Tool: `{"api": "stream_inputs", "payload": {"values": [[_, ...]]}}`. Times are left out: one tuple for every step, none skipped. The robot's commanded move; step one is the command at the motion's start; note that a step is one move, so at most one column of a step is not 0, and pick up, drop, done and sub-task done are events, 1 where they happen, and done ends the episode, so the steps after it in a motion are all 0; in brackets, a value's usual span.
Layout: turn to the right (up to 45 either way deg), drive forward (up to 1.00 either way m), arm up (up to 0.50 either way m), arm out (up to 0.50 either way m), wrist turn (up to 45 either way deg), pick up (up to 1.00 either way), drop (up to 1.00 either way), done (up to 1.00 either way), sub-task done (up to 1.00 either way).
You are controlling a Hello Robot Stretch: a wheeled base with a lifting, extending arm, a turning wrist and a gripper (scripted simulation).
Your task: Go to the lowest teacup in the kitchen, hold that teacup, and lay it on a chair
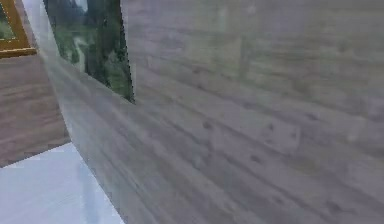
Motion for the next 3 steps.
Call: {"api": "stream_inputs", "payload": {"values": [[-45.0,0.0,0.0,0.0,0.0,0.0,0.0,0.0,0.0],[-45.0,0.0,0.0,0.0,0.0,0.0,0.0,0.0,0.0],[-3.0,0.0,0.0,0.0,0.0,0.0,0.0,0.0,0.0]]}}
